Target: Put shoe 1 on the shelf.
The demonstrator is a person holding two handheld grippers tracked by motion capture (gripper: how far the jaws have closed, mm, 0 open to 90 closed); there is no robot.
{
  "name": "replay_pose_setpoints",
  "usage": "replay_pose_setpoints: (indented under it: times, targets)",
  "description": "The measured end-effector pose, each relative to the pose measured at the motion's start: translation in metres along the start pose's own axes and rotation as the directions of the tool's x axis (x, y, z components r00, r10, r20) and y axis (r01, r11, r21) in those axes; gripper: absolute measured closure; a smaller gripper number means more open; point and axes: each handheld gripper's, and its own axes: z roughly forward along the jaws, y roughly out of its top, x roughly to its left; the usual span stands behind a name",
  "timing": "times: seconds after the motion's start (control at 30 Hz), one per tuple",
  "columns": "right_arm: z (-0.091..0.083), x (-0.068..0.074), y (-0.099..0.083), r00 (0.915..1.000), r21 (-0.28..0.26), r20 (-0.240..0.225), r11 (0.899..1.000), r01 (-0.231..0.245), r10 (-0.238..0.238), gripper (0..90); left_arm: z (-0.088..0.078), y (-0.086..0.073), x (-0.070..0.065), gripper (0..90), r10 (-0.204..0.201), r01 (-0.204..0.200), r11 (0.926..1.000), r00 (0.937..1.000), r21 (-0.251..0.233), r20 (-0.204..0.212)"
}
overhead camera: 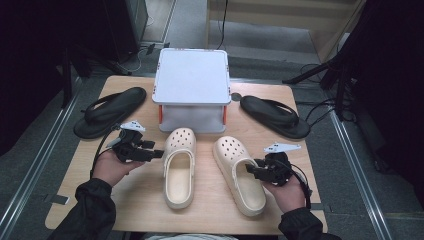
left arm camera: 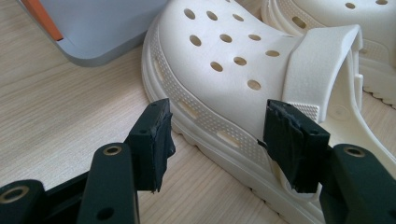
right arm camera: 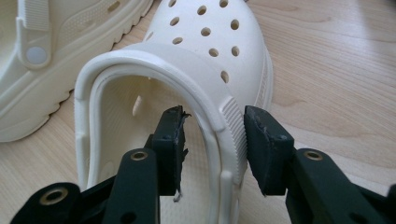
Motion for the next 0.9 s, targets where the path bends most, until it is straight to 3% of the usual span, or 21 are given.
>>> replay_pose_setpoints:
  times: [0.33,0.67,0.9]
  targets:
    - [0.008,-0.003,0.001,0.9996,0.008,0.024,1.000,-0.013,0.013,63.6,0.000,0.000,0.001,42.1,-0.002,0.002,1.0000,1.0000,0.000,0.002]
    - [0.010,0.002,0.001,0.9975,-0.011,0.068,1.000,-0.015,0.015,69.1,-0.001,0.000,0.001,42.1,-0.004,0.004,1.0000,1.0000,-0.009,-0.003]
    - [0.011,0.011,0.004,0.9931,-0.013,0.117,1.000,0.010,-0.009,74.8,-0.002,0.000,0.002,42.1,-0.006,0.006,0.9999,1.0000,-0.014,-0.005]
